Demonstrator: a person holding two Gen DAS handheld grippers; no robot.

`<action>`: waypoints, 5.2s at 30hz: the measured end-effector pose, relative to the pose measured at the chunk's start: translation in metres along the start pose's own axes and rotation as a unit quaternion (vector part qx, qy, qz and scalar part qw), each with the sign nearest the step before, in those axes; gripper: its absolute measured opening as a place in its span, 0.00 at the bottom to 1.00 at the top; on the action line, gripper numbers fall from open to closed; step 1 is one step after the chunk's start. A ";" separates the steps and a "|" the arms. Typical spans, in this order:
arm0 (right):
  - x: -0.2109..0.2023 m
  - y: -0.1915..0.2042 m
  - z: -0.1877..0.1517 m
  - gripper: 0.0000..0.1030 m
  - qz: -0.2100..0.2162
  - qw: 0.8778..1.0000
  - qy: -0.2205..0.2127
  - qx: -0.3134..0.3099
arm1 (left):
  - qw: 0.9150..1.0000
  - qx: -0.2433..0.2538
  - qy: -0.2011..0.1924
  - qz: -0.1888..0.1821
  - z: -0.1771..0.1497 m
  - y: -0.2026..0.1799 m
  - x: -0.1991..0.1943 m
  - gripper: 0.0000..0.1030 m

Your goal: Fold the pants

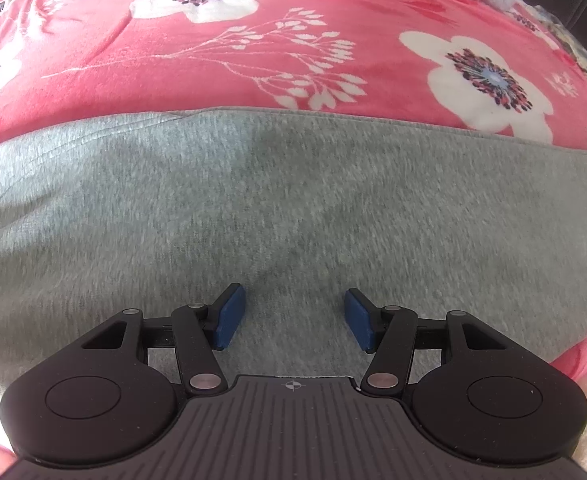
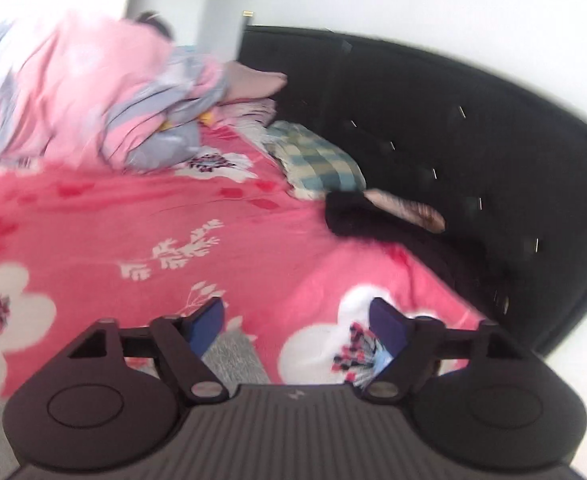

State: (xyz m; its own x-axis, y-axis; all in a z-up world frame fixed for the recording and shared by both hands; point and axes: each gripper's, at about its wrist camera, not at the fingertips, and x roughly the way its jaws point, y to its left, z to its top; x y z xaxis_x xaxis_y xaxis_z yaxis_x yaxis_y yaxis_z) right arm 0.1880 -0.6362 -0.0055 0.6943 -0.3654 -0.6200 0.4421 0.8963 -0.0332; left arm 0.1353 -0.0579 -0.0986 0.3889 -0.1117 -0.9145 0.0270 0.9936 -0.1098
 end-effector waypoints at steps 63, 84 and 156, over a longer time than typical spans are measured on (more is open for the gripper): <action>-0.098 0.215 -0.198 1.00 0.286 0.920 0.259 -0.061 | 0.812 -0.555 -0.178 -0.025 -0.114 0.295 -0.111 1.00; -0.099 0.201 -0.202 1.00 0.318 0.917 0.238 -0.033 | 0.907 -0.173 -0.287 0.254 -0.029 0.127 -0.159 1.00; -0.002 0.211 -0.171 1.00 0.445 0.768 0.426 0.175 | 0.998 0.058 -0.034 -0.002 -0.026 -0.042 -0.021 1.00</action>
State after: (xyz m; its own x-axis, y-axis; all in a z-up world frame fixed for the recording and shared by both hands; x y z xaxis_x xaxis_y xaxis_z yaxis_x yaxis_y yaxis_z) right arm 0.1827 -0.4032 -0.1450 0.2522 0.7831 -0.5684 0.2378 0.5192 0.8209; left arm 0.1023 -0.0975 -0.0853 0.4504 -0.1181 -0.8850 0.1330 0.9890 -0.0643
